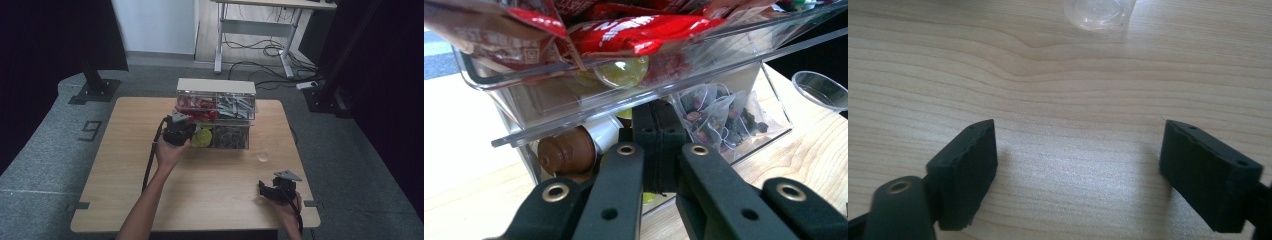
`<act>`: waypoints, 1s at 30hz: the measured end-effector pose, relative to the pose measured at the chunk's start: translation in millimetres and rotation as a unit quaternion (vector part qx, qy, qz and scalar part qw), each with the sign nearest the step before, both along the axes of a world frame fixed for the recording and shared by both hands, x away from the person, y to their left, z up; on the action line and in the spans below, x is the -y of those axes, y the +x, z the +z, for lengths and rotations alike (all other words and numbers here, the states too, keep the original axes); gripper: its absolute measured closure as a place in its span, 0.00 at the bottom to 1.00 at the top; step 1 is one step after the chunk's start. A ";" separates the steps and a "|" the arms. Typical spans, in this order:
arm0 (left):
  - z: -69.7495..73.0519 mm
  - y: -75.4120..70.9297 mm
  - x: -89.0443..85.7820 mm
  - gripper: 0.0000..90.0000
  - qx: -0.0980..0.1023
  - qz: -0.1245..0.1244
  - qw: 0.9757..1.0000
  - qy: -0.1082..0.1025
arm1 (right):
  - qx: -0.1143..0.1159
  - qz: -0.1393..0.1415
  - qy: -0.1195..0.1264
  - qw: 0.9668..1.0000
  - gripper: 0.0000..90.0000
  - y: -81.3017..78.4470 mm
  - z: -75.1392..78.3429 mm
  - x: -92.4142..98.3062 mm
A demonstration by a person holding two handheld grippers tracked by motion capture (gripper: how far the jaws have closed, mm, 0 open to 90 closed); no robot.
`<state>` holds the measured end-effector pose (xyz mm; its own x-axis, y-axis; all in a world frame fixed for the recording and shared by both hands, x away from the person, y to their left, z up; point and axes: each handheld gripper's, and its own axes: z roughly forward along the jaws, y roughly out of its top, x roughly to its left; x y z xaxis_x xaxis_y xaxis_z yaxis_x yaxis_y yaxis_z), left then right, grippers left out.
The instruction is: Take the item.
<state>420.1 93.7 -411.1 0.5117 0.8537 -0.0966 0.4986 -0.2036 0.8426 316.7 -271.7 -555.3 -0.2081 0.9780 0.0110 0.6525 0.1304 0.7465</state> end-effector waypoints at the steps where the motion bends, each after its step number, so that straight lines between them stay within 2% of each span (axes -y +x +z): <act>1: 0.0 0.0 0.0 1.00 0.000 0.000 1.000 0.000 | 0.000 0.000 0.000 1.000 0.20 0.0 0.0 0.0; 6: -1.8 1.6 0.3 1.00 -0.001 -0.003 1.000 -0.003 | 0.005 -0.008 0.004 1.000 0.22 -3.2 5.9 -2.8; 13: -7.6 5.0 3.4 1.00 -0.001 -0.008 1.000 0.004 | 0.037 0.015 0.041 0.998 0.27 -10.3 27.2 -16.1; 15: -8.8 5.8 4.8 1.00 -0.002 -0.011 1.000 0.006 | 0.040 0.017 0.044 0.998 0.27 -10.6 29.9 -17.9; 18: -10.0 5.8 7.3 1.00 -0.003 -0.018 1.000 0.007 | 0.059 0.022 0.067 0.996 0.32 -10.3 41.5 -23.3; 22: -9.5 5.5 7.8 1.00 -0.003 -0.021 1.000 0.007 | 0.079 0.036 0.072 0.994 0.35 -7.5 57.4 -32.5; 24: -9.1 4.9 6.9 1.00 -0.002 -0.022 1.000 0.007 | 0.086 0.047 0.082 0.992 0.38 -5.3 65.2 -36.9; 30: -6.3 4.0 4.0 1.00 0.001 -0.020 1.000 0.005 | 0.095 0.077 0.088 0.989 0.46 7.4 80.0 -52.8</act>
<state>424.2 89.7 -417.5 0.5460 0.8331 -0.0883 0.4889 -0.2313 0.8411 324.1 -218.9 -475.3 -0.3683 0.9212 0.1252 0.4809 0.0735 0.8737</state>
